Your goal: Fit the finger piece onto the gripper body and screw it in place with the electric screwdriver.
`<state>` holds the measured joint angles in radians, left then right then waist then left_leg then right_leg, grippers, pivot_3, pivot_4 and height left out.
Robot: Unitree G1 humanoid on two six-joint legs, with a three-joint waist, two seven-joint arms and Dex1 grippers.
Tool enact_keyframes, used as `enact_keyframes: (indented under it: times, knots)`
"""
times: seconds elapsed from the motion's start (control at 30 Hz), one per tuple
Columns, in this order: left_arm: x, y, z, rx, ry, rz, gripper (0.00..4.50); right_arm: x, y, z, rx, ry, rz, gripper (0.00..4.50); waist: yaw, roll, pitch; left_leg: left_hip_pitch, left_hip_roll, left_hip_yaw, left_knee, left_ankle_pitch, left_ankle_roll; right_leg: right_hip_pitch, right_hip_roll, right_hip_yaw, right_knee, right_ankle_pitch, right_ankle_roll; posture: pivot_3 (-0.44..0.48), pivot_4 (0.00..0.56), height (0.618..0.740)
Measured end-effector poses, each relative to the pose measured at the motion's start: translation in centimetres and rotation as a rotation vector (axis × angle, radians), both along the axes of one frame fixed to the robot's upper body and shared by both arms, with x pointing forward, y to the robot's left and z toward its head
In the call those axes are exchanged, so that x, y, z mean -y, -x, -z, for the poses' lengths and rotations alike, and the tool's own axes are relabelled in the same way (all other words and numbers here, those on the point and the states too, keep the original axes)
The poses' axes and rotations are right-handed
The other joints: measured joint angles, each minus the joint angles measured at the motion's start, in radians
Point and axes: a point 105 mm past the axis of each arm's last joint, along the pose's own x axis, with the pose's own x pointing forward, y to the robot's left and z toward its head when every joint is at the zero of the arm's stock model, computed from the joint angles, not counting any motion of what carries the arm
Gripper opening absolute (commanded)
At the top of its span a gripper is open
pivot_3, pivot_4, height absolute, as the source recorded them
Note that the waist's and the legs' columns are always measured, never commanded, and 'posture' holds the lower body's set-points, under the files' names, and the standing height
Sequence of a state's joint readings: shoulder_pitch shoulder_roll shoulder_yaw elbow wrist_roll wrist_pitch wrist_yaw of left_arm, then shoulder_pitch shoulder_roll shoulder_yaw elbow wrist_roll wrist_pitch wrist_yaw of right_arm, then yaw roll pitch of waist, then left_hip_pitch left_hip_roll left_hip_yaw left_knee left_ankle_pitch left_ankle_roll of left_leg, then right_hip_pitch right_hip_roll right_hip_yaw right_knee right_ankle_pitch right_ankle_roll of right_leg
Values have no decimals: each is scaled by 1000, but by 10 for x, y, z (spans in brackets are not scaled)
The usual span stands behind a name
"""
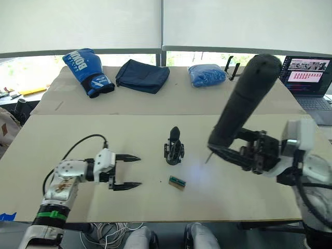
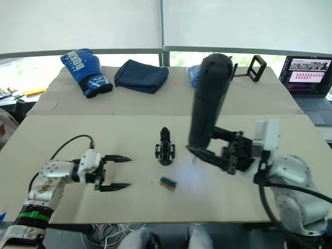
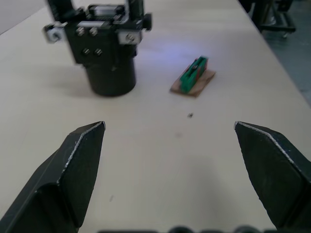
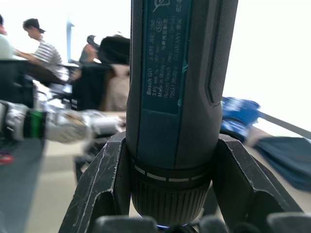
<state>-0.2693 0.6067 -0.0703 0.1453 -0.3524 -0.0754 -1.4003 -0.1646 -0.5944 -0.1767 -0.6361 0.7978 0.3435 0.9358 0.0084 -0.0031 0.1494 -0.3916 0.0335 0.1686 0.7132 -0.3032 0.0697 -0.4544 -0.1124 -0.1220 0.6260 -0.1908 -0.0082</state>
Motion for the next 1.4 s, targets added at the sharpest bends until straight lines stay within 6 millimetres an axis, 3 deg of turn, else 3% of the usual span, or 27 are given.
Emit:
enact_keyframes:
  times: [0.2, 0.4, 0.67, 0.9, 1.4]
  knots:
    - [40, 5, 18, -44, -2, 48, 4490, -28, 4, 20, -31, 46, -103, 1943, 2, 0, 0, 0, -1, 0, 2, 0, 0, 1, 0, 0, 0, 0, 0, 0, 150, 740]
    - [59, 2, 32, -59, 15, 19, 4490, -36, -7, 24, -6, 47, -109, 1943, 1, 0, 0, 0, -1, 0, 2, 0, 0, 1, 0, 0, 0, 0, 0, 0, 150, 740]
    - [74, 1, 35, -25, 14, 55, 4490, -47, -12, 33, 6, 50, -123, 1943, 9, 0, 0, 3, -2, -1, 3, 0, 2, 6, -1, -2, -1, 0, 1, 0, 150, 740]
    - [85, 0, 37, -20, 1, 87, 4490, -45, -15, 46, -1, 64, -116, 1943, 12, 0, 0, 8, -2, -2, 3, -1, 4, 13, -2, -2, -2, -1, 1, 0, 150, 740]
    - [89, 5, 36, -61, 14, 83, 4490, -40, -16, 58, -26, 78, -111, 1943, 7, 0, 0, 8, -1, -3, 3, -2, 4, 13, -3, -2, -2, -1, 1, 0, 150, 740]
